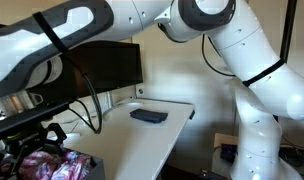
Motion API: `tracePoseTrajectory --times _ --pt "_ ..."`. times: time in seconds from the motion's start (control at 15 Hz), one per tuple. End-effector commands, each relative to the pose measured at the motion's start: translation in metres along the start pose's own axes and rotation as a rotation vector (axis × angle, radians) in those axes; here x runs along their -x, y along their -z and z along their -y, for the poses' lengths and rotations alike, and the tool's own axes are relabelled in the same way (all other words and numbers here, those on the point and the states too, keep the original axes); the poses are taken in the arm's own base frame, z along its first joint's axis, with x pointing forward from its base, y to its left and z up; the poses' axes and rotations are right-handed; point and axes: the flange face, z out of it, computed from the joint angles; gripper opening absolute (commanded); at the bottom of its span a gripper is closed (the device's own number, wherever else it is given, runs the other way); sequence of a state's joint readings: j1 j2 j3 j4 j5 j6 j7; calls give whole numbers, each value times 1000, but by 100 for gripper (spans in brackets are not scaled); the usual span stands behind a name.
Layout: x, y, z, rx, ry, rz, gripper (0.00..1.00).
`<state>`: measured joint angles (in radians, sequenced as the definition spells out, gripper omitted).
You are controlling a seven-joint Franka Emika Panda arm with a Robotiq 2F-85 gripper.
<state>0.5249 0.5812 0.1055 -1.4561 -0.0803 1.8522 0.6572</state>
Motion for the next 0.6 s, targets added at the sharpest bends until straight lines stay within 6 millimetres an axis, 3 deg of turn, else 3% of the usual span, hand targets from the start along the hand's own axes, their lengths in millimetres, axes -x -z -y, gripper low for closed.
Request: tracePoseTrajectory --times 0.0,0.33,0.53 --pt "16 26 -3 37 -2 -89 100" --pt "23 54 7 43 56 -169 100" --pt "22 58 13 43 96 -181 100"
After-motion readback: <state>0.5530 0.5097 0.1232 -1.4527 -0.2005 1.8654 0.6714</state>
